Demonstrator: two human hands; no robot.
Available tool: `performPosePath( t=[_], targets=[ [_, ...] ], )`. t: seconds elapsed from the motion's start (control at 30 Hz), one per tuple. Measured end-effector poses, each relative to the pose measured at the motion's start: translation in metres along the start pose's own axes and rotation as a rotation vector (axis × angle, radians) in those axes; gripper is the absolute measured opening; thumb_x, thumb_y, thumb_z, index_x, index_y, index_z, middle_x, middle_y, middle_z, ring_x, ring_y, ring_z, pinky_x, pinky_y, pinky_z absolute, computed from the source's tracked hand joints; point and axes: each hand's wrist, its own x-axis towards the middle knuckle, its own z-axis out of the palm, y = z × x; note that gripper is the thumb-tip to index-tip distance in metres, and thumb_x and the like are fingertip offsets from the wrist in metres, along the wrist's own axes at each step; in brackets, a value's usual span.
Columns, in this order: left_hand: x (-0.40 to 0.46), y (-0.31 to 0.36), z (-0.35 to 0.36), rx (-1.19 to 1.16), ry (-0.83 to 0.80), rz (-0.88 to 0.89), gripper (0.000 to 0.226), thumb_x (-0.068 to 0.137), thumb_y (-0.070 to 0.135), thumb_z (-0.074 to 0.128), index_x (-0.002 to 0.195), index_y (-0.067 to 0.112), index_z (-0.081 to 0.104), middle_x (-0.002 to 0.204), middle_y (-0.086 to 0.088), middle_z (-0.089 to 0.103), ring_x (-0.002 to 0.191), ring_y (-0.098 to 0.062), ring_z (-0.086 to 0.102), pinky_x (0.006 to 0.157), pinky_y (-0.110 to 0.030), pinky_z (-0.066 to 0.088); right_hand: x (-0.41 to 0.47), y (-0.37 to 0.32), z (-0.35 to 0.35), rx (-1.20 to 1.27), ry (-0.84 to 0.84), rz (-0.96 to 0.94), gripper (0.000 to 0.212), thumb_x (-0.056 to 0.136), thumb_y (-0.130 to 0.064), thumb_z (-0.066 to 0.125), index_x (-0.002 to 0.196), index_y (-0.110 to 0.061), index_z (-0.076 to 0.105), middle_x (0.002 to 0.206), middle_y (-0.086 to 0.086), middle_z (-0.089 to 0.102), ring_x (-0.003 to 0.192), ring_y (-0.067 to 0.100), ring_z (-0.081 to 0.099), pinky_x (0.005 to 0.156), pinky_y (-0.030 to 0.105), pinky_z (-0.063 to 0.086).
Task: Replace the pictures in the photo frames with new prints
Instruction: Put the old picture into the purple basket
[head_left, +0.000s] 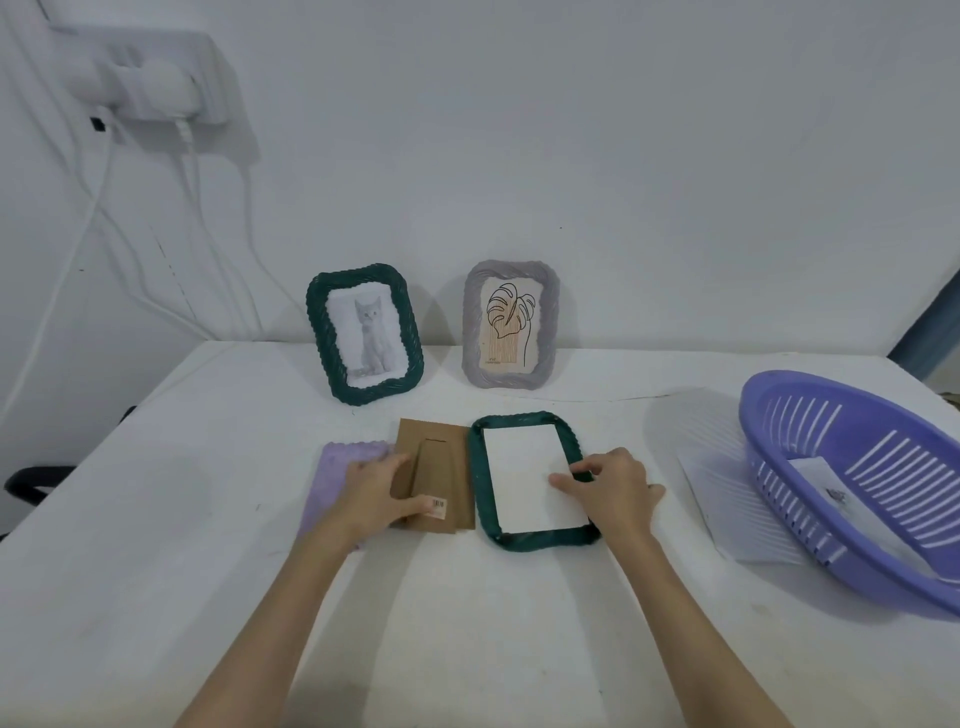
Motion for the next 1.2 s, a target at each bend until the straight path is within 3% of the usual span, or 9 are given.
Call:
performPosePath(
  t=[0.23,0.37,0.47,0.63,0.8,0.9,0.97,1.07,1.2],
  targets=[
    [0.0,0.016,0.02,0.035,0.128,0.076,0.054,0.084,0.034,0.063,0.132,0.018,0.046,0.14,0.0,0.041,0.13,-0.021,0.026,0.108,-0.03,0.024,-0.003,-0.003,-0.001,0.112,0.088,0.001,0.012,0.075,-0.033,0.072,0.081,-0.024,0.066,0.092,-0.006,0.059,0.095,0.019,0.055,0.076,0.033,0.025],
    [0.002,0.034,0.034,-0.033,0.287,0.186,0.043,0.086,0.035,0.06,0.126,0.022,0.051,0.133,-0.001,0.048,0.123,-0.019,0.033,0.102,-0.027,0.025,0.0,0.001,-0.004,0.191,0.05,-0.129,0.025,0.088,-0.015,0.057,0.111,-0.025,0.058,0.087,-0.006,0.057,0.086,0.017,0.055,0.078,0.029,0.022],
    [0.008,0.048,0.041,-0.211,0.307,0.213,0.049,0.081,0.046,0.059,0.127,0.033,0.049,0.136,0.001,0.046,0.129,-0.017,0.033,0.105,-0.029,0.025,0.006,0.004,-0.008,0.398,0.024,-0.212,0.039,0.089,-0.009,0.054,0.117,-0.036,0.059,0.08,-0.005,0.055,0.066,0.009,0.046,0.08,0.027,0.037],
    [0.016,0.097,0.048,-0.805,0.018,0.147,0.06,0.078,0.013,0.071,0.128,0.033,0.046,0.133,0.007,0.044,0.113,-0.015,0.052,0.091,-0.026,0.046,0.015,-0.001,-0.034,0.75,0.048,-0.2,0.033,0.088,-0.006,0.057,0.111,-0.027,0.065,0.08,-0.017,0.055,0.065,0.005,0.042,0.065,0.011,0.038],
    [0.031,0.138,0.071,-0.947,-0.033,0.184,0.061,0.074,-0.01,0.067,0.12,0.026,0.05,0.124,-0.008,0.056,0.082,-0.014,0.063,0.07,-0.016,0.054,0.024,0.017,-0.077,0.578,0.093,-0.245,0.04,0.087,-0.016,0.061,0.125,-0.028,0.055,0.084,-0.012,0.062,0.066,0.005,0.043,0.071,0.016,0.041],
    [0.036,0.157,0.086,-0.982,-0.126,0.199,0.063,0.074,-0.012,0.065,0.128,0.017,0.05,0.106,0.0,0.064,0.08,-0.017,0.062,0.072,-0.016,0.054,0.025,0.046,-0.117,0.026,0.26,-0.205,0.046,0.09,-0.033,0.055,0.134,-0.035,0.042,0.114,-0.003,0.063,0.101,0.02,0.05,0.092,0.041,0.038],
    [0.039,0.169,0.097,-0.952,-0.187,0.218,0.065,0.074,-0.01,0.066,0.13,0.019,0.05,0.098,0.004,0.065,0.08,-0.017,0.061,0.073,-0.015,0.054,0.023,0.069,-0.144,-0.277,0.184,-0.059,0.051,0.089,-0.042,0.052,0.138,-0.038,0.036,0.128,0.002,0.055,0.119,0.029,0.042,0.099,0.048,0.032],
    [0.043,0.188,0.118,-0.871,-0.268,0.239,0.065,0.073,-0.009,0.069,0.127,0.022,0.051,0.101,0.012,0.063,0.075,-0.012,0.063,0.067,-0.01,0.051,0.016,0.097,-0.164,-0.192,-0.056,0.042,0.05,0.085,-0.043,0.058,0.132,-0.041,0.04,0.12,-0.003,0.062,0.12,0.026,0.048,0.105,0.051,0.03],
    [0.05,0.199,0.147,-0.77,-0.341,0.254,0.065,0.069,-0.01,0.071,0.126,0.016,0.052,0.093,0.013,0.06,0.064,-0.008,0.061,0.061,-0.011,0.049,0.013,0.109,-0.177,0.013,-0.025,0.018,0.044,0.083,-0.037,0.064,0.126,-0.036,0.053,0.107,-0.002,0.069,0.098,0.016,0.06,0.096,0.043,0.046]
  ],
)
